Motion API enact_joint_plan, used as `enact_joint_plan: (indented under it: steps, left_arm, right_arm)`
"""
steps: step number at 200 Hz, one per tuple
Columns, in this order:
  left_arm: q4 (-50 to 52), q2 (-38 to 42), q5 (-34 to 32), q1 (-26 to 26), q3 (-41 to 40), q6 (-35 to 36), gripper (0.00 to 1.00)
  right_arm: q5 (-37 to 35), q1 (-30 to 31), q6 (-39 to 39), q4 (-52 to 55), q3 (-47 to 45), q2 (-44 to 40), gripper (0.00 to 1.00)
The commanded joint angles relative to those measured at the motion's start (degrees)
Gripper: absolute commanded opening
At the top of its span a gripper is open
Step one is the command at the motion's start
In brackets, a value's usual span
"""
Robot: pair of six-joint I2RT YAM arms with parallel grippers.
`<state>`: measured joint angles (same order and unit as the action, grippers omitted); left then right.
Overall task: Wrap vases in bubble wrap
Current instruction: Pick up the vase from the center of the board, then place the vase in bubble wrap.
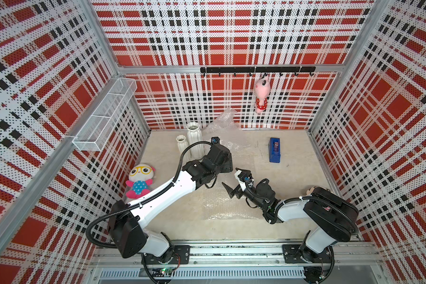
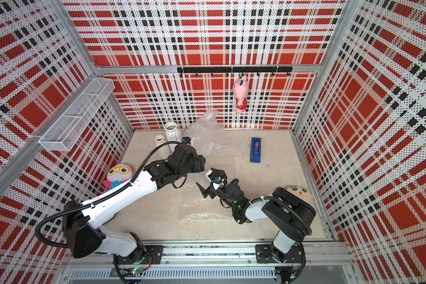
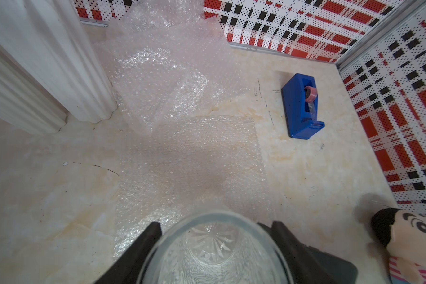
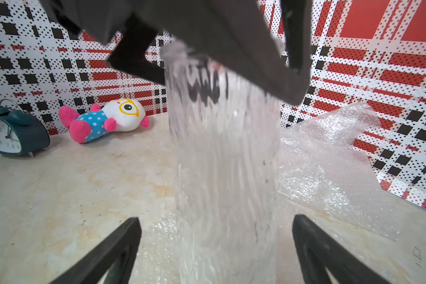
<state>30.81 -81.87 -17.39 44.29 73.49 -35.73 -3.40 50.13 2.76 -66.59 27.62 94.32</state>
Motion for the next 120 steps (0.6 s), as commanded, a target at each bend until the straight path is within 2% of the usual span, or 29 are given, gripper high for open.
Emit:
enact_joint_plan:
  steps: [1, 19, 60, 120]
  left_arm:
    - [-5.58, 3.32, 1.11, 0.78, -0.08, -1.19, 0.42]
    - [-6.02, 3.97, 1.46, 1.27, -0.57, -1.62, 0.42]
    - [-7.16, 4.6, 3.1, 1.32, -1.85, -2.56, 0.42]
    - [-9.42, 5.89, 4.53, -0.14, -3.75, -3.55, 0.45]
  right_arm:
    - [-0.62, 0.41, 1.19, -1.75, 1.3, 1.88, 1.0]
    - [-2.68, 0.41, 0.71, -2.01, 2.02, 2.61, 0.99]
    - [-4.74, 0.41, 0.82, -2.75, 2.78, 2.84, 0.89]
    - [-3.55, 0.41, 3.98, 0.3, 3.37, 2.23, 0.61]
